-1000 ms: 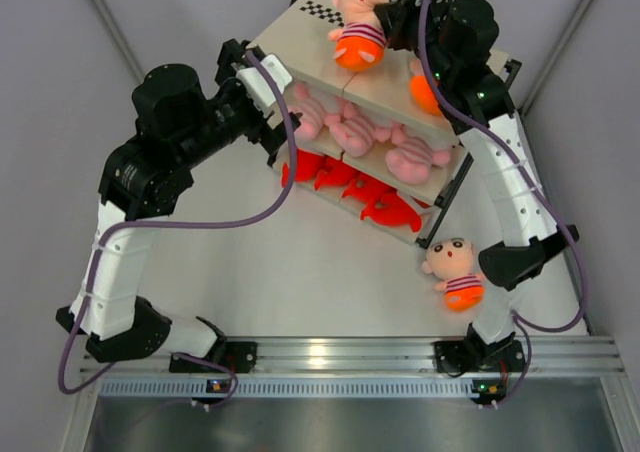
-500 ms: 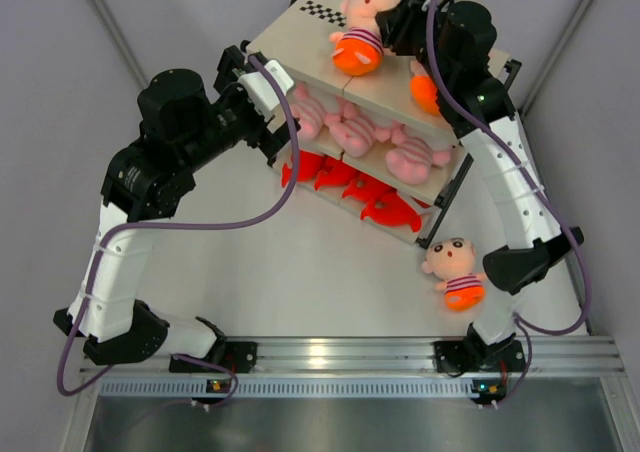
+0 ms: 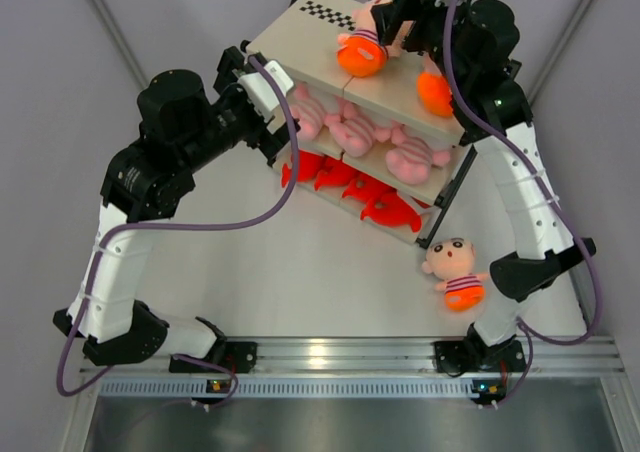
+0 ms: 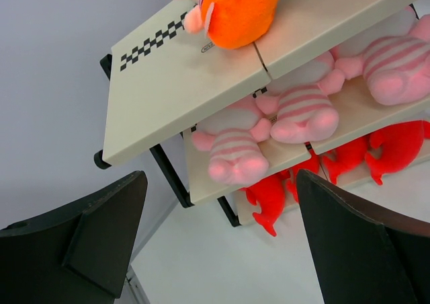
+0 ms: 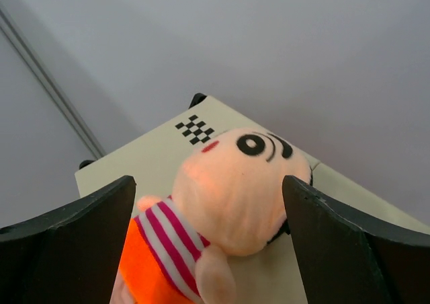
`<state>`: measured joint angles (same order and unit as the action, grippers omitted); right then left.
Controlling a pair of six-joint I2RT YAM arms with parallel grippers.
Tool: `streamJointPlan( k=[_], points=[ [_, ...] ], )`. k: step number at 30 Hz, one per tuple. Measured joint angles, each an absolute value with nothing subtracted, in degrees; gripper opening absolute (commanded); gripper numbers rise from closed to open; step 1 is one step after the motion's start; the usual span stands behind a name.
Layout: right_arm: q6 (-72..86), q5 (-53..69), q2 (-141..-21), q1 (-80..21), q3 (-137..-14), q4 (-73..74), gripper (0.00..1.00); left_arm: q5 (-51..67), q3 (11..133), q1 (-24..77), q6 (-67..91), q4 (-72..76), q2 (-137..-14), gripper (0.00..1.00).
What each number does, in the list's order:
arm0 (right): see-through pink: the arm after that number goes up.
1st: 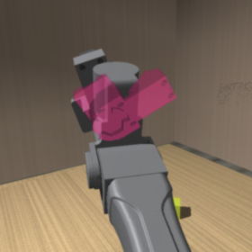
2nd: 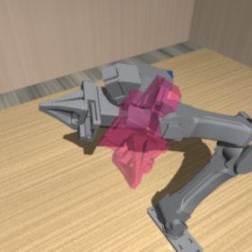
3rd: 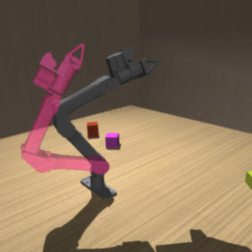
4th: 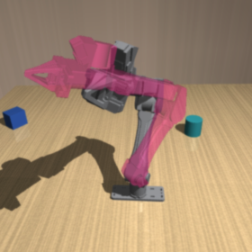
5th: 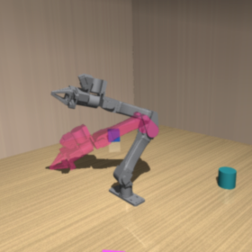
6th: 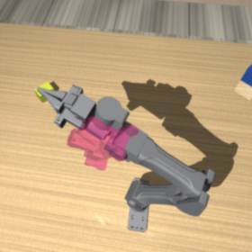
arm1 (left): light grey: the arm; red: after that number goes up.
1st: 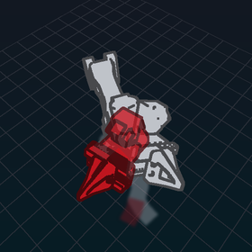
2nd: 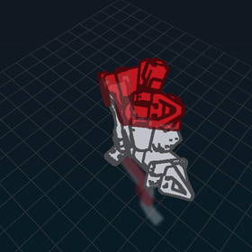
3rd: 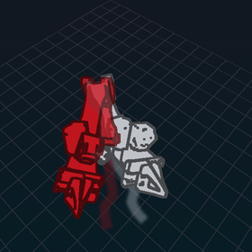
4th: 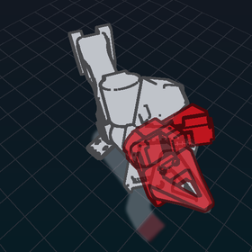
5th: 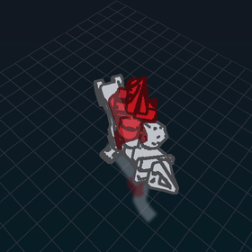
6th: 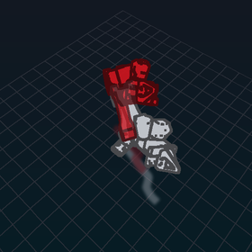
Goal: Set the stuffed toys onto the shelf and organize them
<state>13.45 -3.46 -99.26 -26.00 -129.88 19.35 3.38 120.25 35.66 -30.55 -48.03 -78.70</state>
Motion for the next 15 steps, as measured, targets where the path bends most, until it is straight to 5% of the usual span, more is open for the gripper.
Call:
streamJointPlan(
  k=[15],
  points=[
    [7.2, -3.1, -90.7, -25.8, -133.4, 22.4, 0.94, 3.0, 116.0, 35.7, -30.5, -48.0, -76.5, 0.98]
  ],
)
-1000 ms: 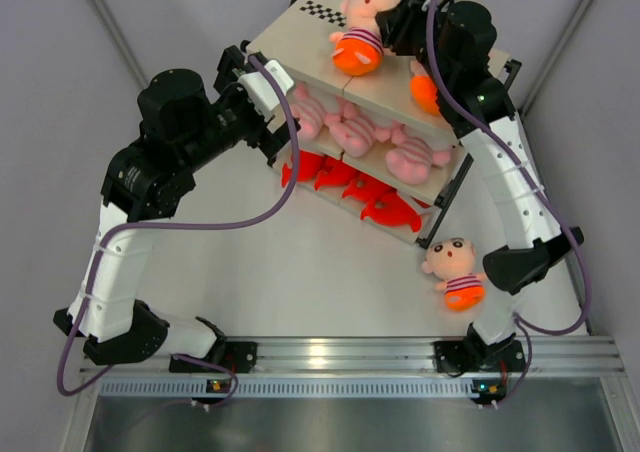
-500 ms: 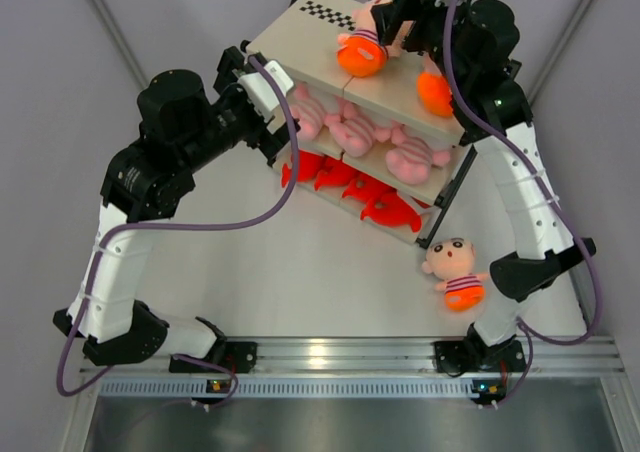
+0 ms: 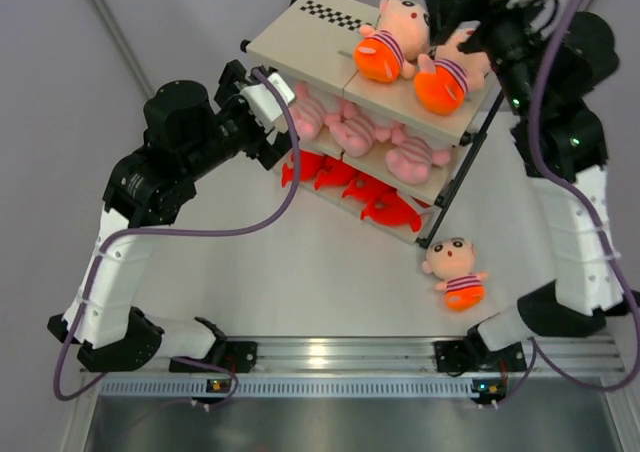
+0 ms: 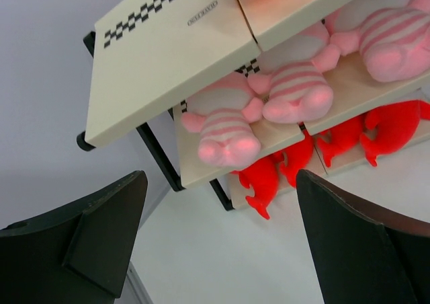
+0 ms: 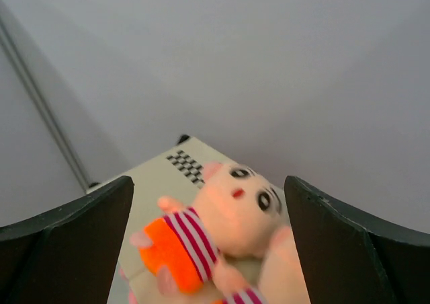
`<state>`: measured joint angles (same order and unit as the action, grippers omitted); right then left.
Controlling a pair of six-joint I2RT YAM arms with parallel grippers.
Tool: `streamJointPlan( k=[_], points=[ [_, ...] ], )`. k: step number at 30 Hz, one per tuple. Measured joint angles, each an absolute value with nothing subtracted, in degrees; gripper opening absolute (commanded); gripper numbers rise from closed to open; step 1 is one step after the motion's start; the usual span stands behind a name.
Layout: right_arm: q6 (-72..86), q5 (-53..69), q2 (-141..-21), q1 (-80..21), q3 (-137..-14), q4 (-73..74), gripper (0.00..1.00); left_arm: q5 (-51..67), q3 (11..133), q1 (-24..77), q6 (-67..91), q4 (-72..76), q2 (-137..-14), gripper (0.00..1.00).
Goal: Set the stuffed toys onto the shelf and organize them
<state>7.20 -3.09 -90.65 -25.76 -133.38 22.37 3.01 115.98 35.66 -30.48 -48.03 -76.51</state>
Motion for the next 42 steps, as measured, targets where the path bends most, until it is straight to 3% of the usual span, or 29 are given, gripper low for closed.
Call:
streamJointPlan(
  k=[10, 15, 25, 32, 36, 39, 40, 42],
  points=[
    [9.8, -30.9, -50.3, -19.8, -98.0, 33.0, 0.93, -2.8, 101.8, 35.7, -30.3, -48.2, -68.6, 0.98],
    [17.7, -35.2, -42.9, -16.8, -78.8, 35.9, 0.86, -4.2, 98.0, 35.7, -30.3, -48.4, -65.7, 0.98],
    [32.3, -18.7, -39.5, -1.3, -44.3, 38.8, 0.78, -4.1, 93.2, 35.7, -30.1, -49.6, -60.1, 0.98],
    [35.8, -3.5, -40.5, 3.3, -34.8, 36.6, 0.79, -3.9, 92.3, 35.7, -29.9, -50.4, -59.5, 0.98],
    [36.1, -2.1, -41.2, 3.4, -31.3, 36.0, 0.79, -3.7, 92.3, 35.7, -29.8, -50.7, -59.5, 0.98],
    [36.1, -0.1, -41.7, 3.5, -29.1, 34.7, 0.66, -3.4, 92.3, 35.7, -29.8, -51.0, -59.5, 0.98],
    [36.1, 1.1, -42.0, 3.6, -28.2, 33.8, 0.46, -3.4, 92.3, 35.7, -29.8, -51.1, -59.5, 0.98],
    [36.0, 3.4, -42.5, 3.6, -26.9, 32.6, 0.21, -3.1, 92.3, 35.7, -29.7, -51.1, -59.5, 0.97]
  ],
)
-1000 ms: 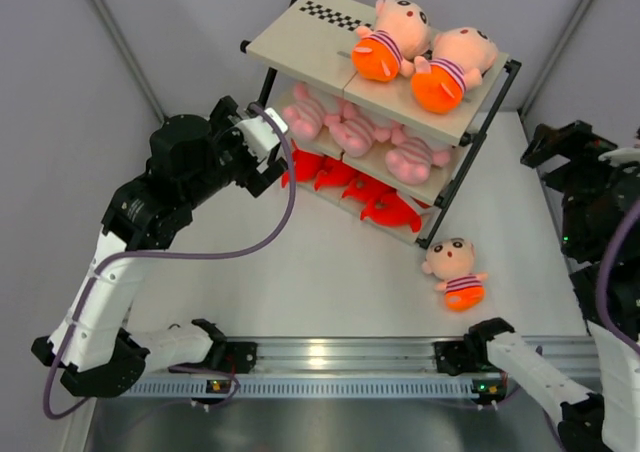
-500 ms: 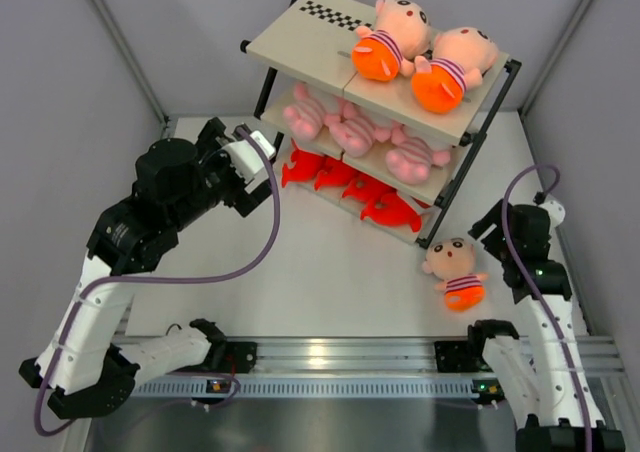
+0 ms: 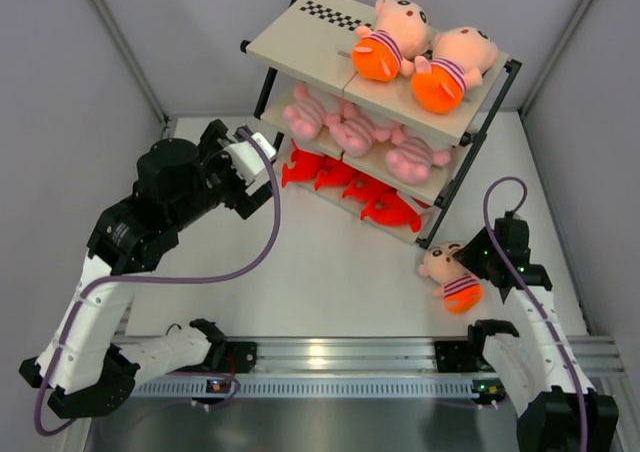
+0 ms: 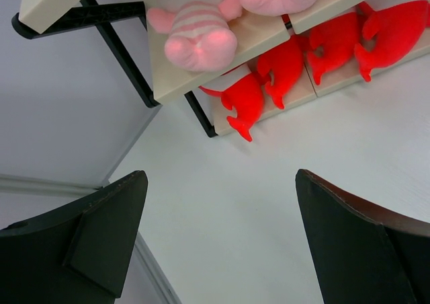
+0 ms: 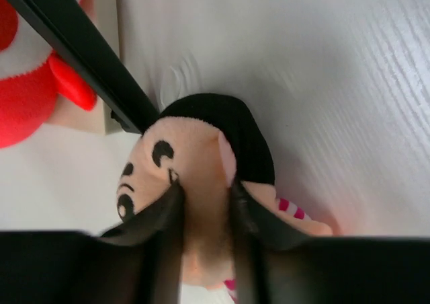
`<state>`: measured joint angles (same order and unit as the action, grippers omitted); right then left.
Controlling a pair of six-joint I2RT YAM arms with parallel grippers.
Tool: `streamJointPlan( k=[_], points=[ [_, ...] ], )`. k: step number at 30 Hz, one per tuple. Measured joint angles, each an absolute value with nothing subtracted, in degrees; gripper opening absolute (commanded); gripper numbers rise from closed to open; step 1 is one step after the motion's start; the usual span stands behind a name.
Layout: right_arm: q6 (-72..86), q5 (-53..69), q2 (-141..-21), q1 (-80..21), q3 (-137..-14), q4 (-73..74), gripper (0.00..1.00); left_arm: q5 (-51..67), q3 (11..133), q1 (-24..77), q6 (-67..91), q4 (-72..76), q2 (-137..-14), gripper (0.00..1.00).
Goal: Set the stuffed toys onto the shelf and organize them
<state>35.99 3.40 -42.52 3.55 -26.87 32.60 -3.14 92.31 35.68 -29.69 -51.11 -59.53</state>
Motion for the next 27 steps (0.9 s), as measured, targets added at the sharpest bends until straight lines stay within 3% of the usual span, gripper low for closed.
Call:
streamJointPlan(
  k=[1, 2, 11, 17, 22, 27],
  points=[
    [36.4, 4.2, -42.4, 3.6, -26.3, 32.5, 0.02, -2.9, 92.3, 35.7, -29.6, -51.2, -59.5, 0.97],
    [36.3, 4.7, -42.0, 3.6, -26.2, 32.6, 0.00, -2.5, 92.3, 35.7, -29.6, -51.2, -59.5, 0.97],
    [33.0, 8.1, -35.4, 3.3, -35.7, 43.2, 0.00, 5.6, 88.4, 35.7, -28.5, -53.2, -59.8, 0.98],
    [28.5, 19.2, -38.1, 0.0, -48.5, 48.7, 0.00, 11.4, 88.1, 35.8, -27.8, -54.9, -62.8, 0.98],
    [27.6, 29.3, -44.4, -7.3, -63.2, 50.0, 0.00, 13.5, 89.4, 36.8, -27.1, -55.9, -66.0, 0.98],
    [31.8, 25.4, -48.1, -25.3, -73.0, 45.5, 0.00, 16.5, 93.1, 37.7, -28.3, -58.6, -67.7, 0.98]
  ],
)
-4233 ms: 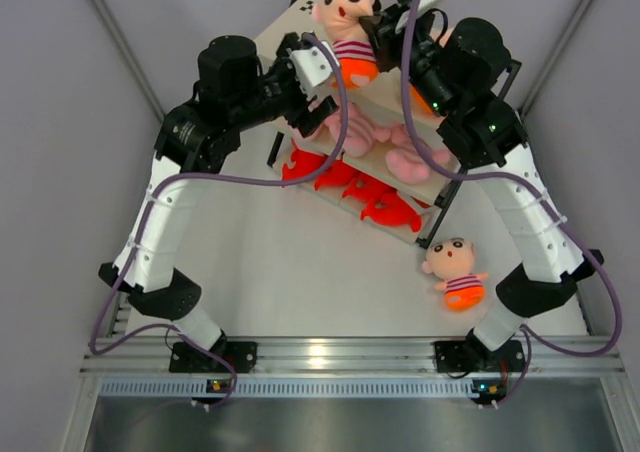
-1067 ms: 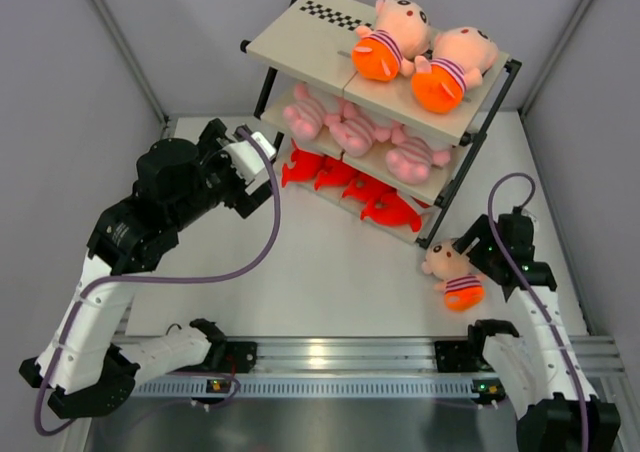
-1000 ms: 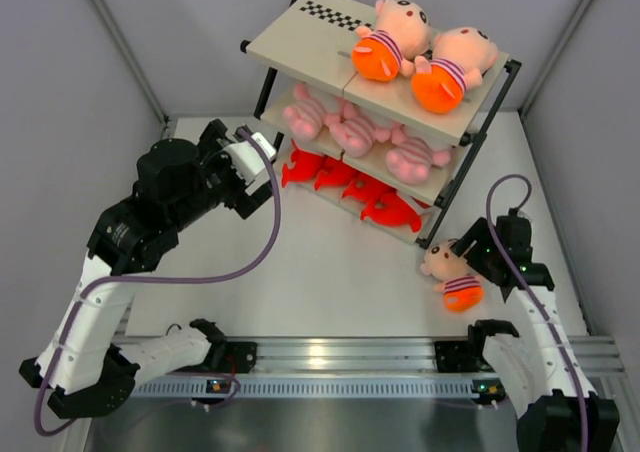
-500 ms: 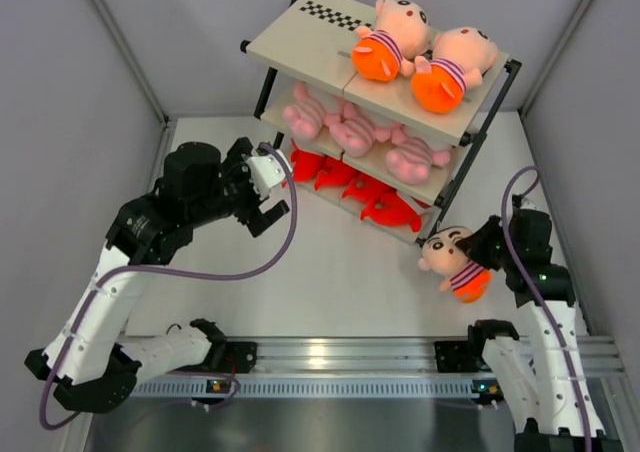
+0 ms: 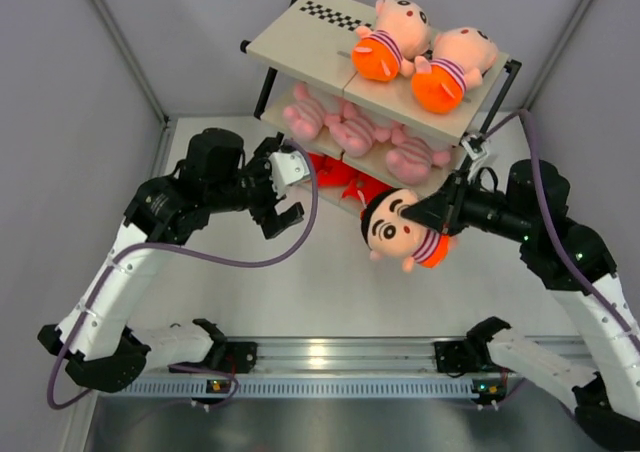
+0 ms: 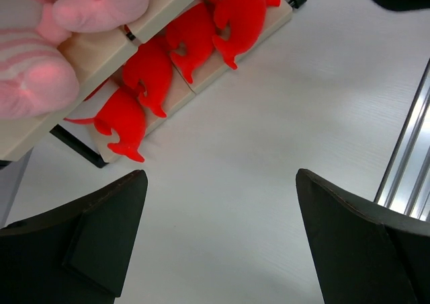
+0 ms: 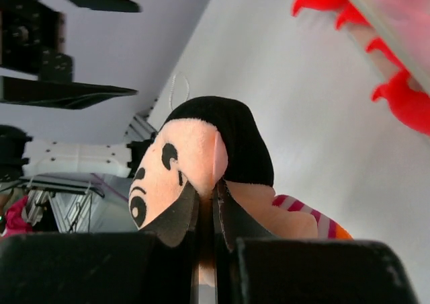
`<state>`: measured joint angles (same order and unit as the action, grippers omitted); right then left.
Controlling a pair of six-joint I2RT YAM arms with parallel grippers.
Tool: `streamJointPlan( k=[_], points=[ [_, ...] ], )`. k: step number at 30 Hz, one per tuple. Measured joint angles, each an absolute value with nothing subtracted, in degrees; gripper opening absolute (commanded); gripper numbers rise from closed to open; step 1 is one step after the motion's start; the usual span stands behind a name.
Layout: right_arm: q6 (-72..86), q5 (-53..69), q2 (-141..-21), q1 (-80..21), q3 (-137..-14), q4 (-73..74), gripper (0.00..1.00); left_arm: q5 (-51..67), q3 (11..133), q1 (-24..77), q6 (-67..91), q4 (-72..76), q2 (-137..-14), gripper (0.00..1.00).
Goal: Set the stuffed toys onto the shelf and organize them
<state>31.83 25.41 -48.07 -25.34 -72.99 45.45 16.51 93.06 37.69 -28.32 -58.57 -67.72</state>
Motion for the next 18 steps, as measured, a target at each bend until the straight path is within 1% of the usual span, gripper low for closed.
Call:
streamJointPlan(
  k=[4, 7, 9, 12, 18],
  points=[
    [34.8, 16.6, -53.0, -43.4, -79.6, 40.4, 0.00, 19.1, 99.2, 37.9, -29.3, -61.1, -68.1, 0.98],
    [36.0, 9.0, -60.1, -52.0, -86.9, 36.8, 0.00, 20.4, 105.3, 37.9, -29.9, -61.8, -68.1, 0.98],
    [37.0, 4.9, -64.3, -54.5, -89.1, 32.0, 0.00, 20.6, 108.8, 38.0, -30.3, -61.8, -67.9, 0.98],
    [38.8, -1.8, -67.6, -55.8, -89.2, 27.3, 0.00, 20.1, 111.8, 37.9, -31.5, -62.0, -67.0, 0.98],
    [41.0, -14.2, -71.5, -58.4, -89.2, 15.0, 0.00, 17.5, 113.4, 38.0, -33.7, -63.2, -65.8, 0.98]
  ],
)
